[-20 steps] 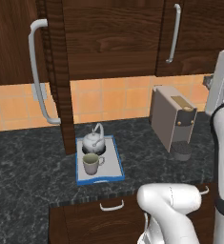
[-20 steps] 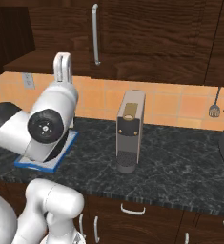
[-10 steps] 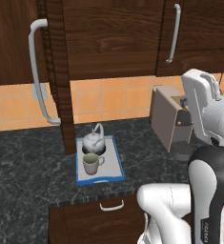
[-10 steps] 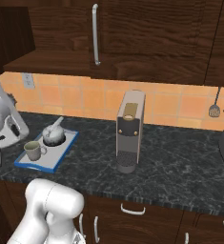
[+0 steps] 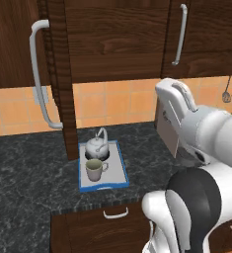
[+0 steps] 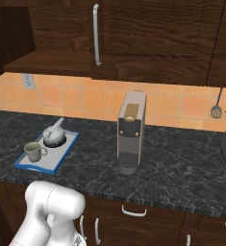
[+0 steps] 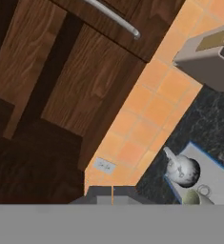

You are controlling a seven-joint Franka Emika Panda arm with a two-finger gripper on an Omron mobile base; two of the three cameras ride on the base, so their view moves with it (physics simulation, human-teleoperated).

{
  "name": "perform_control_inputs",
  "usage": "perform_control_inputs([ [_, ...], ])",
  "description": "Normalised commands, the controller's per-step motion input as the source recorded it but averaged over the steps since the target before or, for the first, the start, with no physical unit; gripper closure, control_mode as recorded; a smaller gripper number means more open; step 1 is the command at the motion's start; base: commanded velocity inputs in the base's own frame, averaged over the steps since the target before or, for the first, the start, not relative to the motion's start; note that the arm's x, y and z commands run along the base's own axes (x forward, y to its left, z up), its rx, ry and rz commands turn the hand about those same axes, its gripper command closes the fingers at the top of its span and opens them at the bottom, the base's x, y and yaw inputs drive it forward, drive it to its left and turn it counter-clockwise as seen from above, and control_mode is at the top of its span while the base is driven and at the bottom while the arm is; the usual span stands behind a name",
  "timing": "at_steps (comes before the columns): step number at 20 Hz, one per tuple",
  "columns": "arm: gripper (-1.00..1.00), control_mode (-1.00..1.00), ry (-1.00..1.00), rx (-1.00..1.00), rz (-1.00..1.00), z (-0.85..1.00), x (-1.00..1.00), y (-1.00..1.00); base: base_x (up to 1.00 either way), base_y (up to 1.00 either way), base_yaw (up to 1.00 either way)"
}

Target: Pick the kettle from the counter and place it on the tray. Then pick the mug from the cabinet and place it on the tray. Then close the cabinet doors.

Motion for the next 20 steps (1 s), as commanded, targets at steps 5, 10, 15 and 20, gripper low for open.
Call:
perform_control_inputs([
  [5,1.00,-1.00,0.00,0.00,-0.13,-0.12,-0.66,0.96,0.00,0.00,0.00],
  [10,1.00,-1.00,-0.02,-0.01,-0.16,-0.19,-0.59,0.98,0.00,0.00,0.00],
  [15,1.00,-1.00,-0.04,0.00,-0.20,-0.04,-0.09,0.78,0.00,0.00,0.00],
  [20,1.00,-1.00,-0.06,0.00,-0.17,-0.10,0.01,0.94,0.00,0.00,0.00],
])
